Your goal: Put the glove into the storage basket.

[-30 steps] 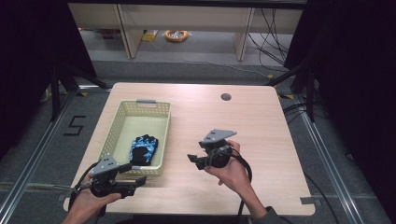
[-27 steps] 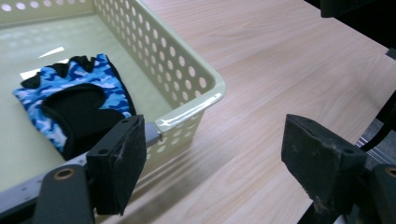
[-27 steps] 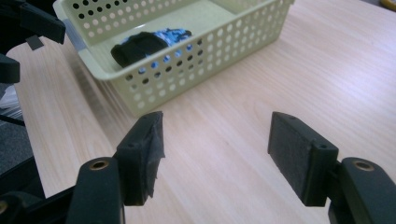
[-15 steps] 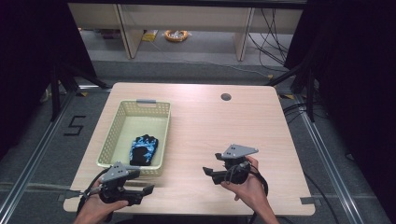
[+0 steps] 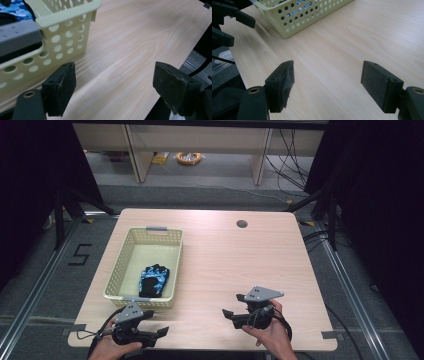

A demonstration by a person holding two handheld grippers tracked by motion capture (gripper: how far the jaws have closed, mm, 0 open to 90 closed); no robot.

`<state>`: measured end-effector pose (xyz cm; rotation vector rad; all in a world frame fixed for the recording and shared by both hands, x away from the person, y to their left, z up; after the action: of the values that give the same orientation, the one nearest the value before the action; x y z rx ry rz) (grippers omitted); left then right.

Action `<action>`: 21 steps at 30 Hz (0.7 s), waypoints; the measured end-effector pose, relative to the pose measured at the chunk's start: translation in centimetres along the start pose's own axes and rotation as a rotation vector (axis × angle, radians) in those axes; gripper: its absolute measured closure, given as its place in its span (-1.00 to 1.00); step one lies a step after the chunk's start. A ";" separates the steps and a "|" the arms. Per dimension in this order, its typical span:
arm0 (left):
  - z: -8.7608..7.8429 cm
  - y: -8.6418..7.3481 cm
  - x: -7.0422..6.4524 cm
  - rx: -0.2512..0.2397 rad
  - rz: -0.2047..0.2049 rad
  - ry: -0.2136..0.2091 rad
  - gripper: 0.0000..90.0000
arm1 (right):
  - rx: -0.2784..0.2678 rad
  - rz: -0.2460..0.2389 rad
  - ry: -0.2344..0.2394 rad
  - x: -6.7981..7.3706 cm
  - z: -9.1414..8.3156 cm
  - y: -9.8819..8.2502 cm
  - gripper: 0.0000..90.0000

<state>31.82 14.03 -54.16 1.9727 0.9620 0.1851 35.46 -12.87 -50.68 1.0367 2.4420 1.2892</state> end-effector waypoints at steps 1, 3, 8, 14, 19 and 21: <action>0.1 -0.2 0.0 0.000 0.006 0.001 -0.59 | -0.007 0.008 0.009 0.0 0.1 -0.2 -0.43; 0.1 -0.5 0.1 0.011 0.015 0.009 -0.59 | 0.005 0.012 -0.005 -0.2 0.0 -0.8 -0.45; 0.1 -1.3 0.2 0.040 0.041 0.030 -0.58 | 0.027 0.041 -0.020 -0.3 0.0 -2.2 -0.48; 0.4 -2.0 0.1 0.043 0.020 0.042 -0.58 | 0.070 0.019 -0.012 -0.5 0.1 -3.8 -0.59; 0.1 -2.0 0.0 0.036 0.032 0.053 -0.58 | 0.080 0.021 -0.003 -0.4 0.1 -4.8 -0.59; 0.1 -1.9 -0.1 0.025 0.028 0.057 -0.58 | 0.080 0.030 -0.014 -0.4 0.0 -5.1 -0.59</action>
<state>30.73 14.50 -55.68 2.0143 0.9781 0.2470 33.21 -15.07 -54.74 1.1020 2.4959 1.1974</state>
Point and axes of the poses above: each handheld gripper's, and its own axes: z roughly forward along the jaws, y roughly out of its top, x roughly to its left, the point moved 8 cm from there along z, roughly forward along the jaws, and after that the axes turned 1 degree about x, right-handed, at the moved point
